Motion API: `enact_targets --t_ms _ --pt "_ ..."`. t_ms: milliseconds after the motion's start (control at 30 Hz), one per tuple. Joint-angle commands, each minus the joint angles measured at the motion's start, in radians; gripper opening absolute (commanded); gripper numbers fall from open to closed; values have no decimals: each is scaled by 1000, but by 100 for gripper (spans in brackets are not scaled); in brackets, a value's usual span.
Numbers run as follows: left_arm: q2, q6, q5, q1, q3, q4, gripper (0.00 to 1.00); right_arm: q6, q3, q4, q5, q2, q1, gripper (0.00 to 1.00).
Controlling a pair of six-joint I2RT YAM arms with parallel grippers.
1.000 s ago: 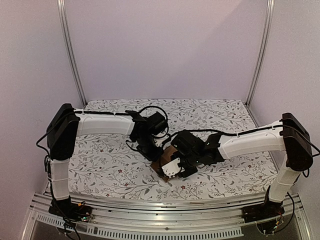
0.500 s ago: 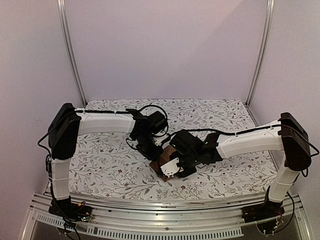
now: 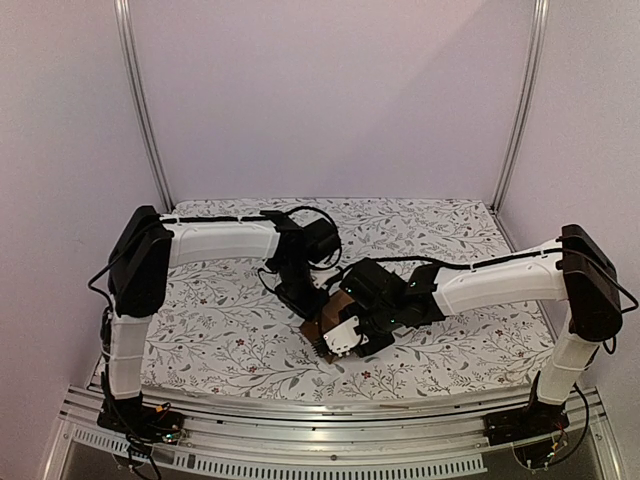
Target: Fold the paper box
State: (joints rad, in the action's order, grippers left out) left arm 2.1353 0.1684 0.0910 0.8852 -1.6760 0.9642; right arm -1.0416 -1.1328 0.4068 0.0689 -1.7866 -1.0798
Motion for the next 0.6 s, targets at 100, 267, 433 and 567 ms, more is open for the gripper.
enact_targets --t_ms 100,267,433,567 --pt "62 1 56 -3 -76 65 0 -18 63 141 -42 -59 -28 54" --pt "63 1 60 -3 -75 73 0 26 36 117 3 -82 -28 47" --pt "45 11 58 -3 -24 42 0 75 23 89 33 -109 -28 47" --pt "23 24 53 -5 13 1 0 99 20 78 55 -134 -28 38"
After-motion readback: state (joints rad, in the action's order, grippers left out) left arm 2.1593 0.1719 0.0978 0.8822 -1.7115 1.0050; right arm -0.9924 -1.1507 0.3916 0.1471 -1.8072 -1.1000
